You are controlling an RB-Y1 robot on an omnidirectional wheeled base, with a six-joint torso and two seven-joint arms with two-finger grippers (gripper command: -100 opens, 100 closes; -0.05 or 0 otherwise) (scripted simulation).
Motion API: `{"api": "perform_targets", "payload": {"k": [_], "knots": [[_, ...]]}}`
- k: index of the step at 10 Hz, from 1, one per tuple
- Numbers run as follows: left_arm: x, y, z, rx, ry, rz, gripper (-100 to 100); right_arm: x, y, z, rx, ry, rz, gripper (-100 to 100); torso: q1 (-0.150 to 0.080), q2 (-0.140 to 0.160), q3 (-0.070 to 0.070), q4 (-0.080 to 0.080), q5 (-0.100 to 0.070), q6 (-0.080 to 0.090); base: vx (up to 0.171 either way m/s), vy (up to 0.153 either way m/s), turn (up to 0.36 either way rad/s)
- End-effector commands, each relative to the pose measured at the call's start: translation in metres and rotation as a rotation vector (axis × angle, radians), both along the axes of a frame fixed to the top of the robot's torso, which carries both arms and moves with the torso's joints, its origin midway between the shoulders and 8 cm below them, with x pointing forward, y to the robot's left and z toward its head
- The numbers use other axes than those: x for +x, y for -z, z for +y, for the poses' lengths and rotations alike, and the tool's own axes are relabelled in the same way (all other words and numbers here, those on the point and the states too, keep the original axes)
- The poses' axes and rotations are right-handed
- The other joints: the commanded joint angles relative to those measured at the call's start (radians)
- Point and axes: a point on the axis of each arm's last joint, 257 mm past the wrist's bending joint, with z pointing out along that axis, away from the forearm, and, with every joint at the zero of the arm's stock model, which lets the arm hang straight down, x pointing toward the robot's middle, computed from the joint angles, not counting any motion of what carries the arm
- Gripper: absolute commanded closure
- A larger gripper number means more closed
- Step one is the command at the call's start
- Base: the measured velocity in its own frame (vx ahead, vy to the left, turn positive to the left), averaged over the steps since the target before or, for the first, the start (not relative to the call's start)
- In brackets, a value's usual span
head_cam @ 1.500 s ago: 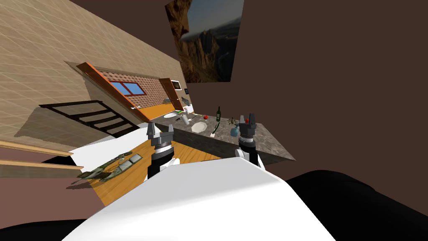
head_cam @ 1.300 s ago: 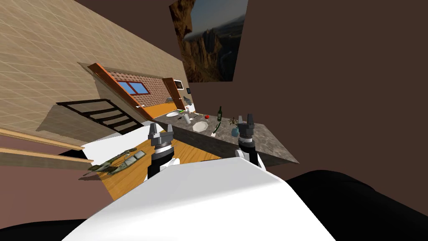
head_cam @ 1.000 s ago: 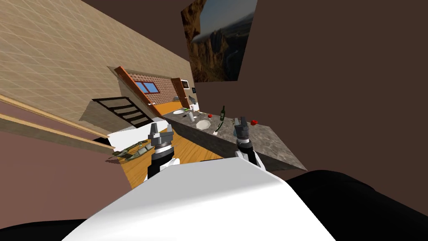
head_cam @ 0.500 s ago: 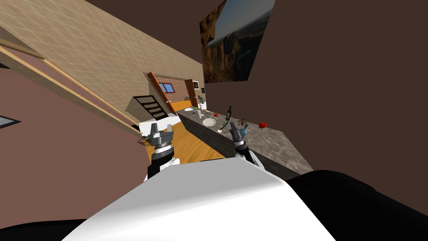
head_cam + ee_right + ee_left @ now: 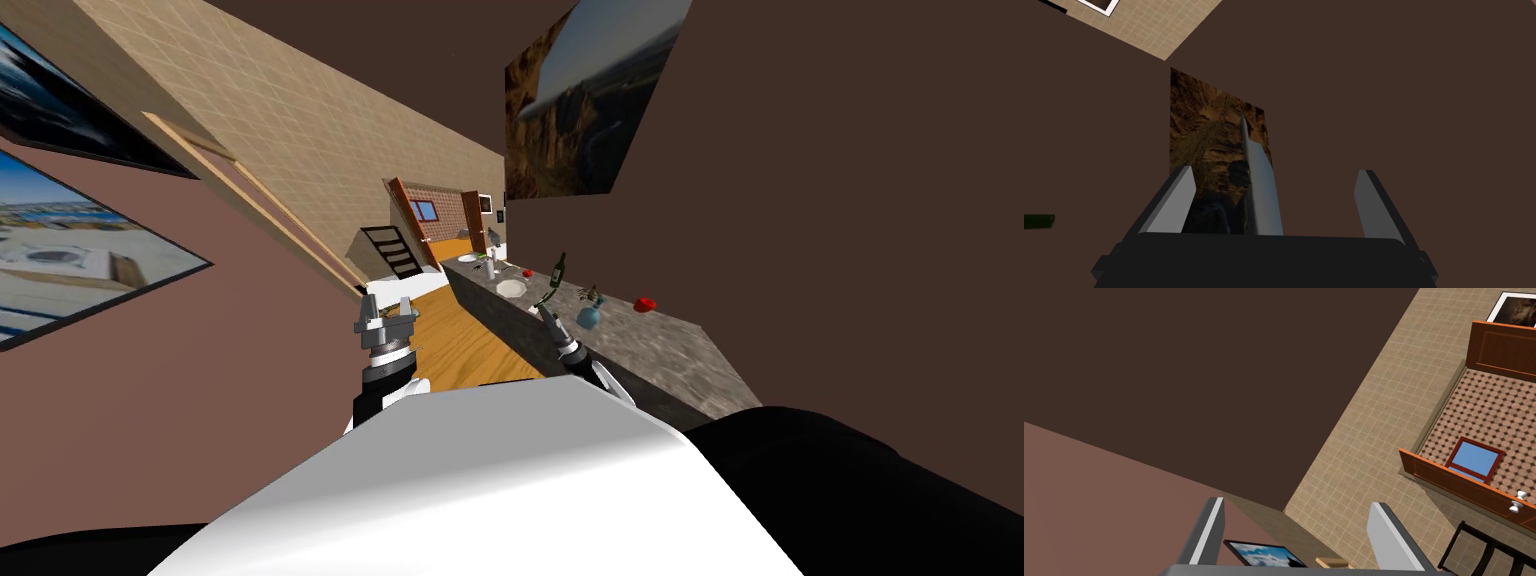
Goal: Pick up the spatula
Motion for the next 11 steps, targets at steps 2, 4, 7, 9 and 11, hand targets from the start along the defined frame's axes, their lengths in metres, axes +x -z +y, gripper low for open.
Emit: {"api": "perform_targets", "payload": {"k": [2,4,7,9,11], "knots": [[0.000,0.000,0.000,0.000,0.000,0.000,0,-0.001,0.029,0.006,-0.099,-0.021,0.031,-100,0.001,0.000,0.000,0.000,0.000,-0.001,-0.073,0.029,0.235],[0.000,0.000,0.000,0.000,0.000,0.000,0,-0.003,0.055,0.010,-0.188,-0.040,0.055,-100,0.001,0.000,0.000,0.000,0.000,-0.001,-0.079,0.025,0.248],[0.000,0.000,0.000,0.000,0.000,0.000,0,-0.011,0.109,0.010,-0.367,-0.073,0.096,-100,0.000,0.000,0.000,0.000,0.000,0.000,-0.085,0.028,0.263],[0.000,0.000,0.000,0.000,0.000,0.000,0,-0.017,0.136,0.005,-0.472,-0.098,0.111,-100,-0.001,-0.002,-0.001,0.000,0.000,0.000,-0.059,0.034,0.252],[0.000,0.000,0.000,0.000,0.000,0.000,0,-0.024,0.160,-0.001,-0.579,-0.126,0.117,-100,0.000,-0.002,-0.001,0.000,0.000,0.000,-0.069,0.050,0.265]]}}
